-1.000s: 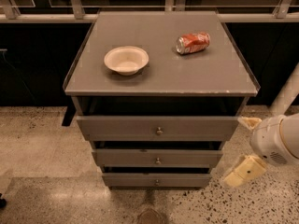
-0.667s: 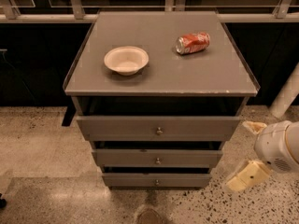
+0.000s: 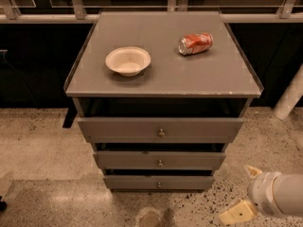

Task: Open bottom drawer

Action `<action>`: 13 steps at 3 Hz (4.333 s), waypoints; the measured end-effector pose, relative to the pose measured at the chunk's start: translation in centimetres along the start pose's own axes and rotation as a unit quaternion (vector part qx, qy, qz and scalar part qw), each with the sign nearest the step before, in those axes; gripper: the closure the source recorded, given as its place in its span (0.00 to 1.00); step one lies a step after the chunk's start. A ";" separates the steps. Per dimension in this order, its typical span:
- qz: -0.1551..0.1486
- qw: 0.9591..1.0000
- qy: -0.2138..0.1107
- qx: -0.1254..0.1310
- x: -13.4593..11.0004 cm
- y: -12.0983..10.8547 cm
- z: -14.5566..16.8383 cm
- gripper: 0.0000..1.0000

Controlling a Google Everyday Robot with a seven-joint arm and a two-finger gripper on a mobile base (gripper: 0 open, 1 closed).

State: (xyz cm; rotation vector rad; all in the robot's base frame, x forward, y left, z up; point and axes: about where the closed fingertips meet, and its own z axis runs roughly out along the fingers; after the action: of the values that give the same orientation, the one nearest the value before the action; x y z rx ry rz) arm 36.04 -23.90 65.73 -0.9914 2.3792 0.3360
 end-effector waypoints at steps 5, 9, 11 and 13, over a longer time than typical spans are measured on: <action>0.012 0.996 -0.084 -0.022 3.4 0.6 12.8 0.00; 0.015 0.993 -0.097 -0.066 4.4 0.5 20.9 0.42; -0.002 0.995 -0.089 -0.054 4.4 0.7 22.0 0.88; -0.072 0.991 -0.112 0.029 6.5 0.9 27.9 1.00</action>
Offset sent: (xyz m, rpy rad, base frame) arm 0.0022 0.0046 -0.0466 0.0064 0.0075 -0.0086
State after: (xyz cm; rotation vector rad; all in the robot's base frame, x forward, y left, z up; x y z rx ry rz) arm 42.21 -15.47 39.08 -1.0342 2.0930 0.3044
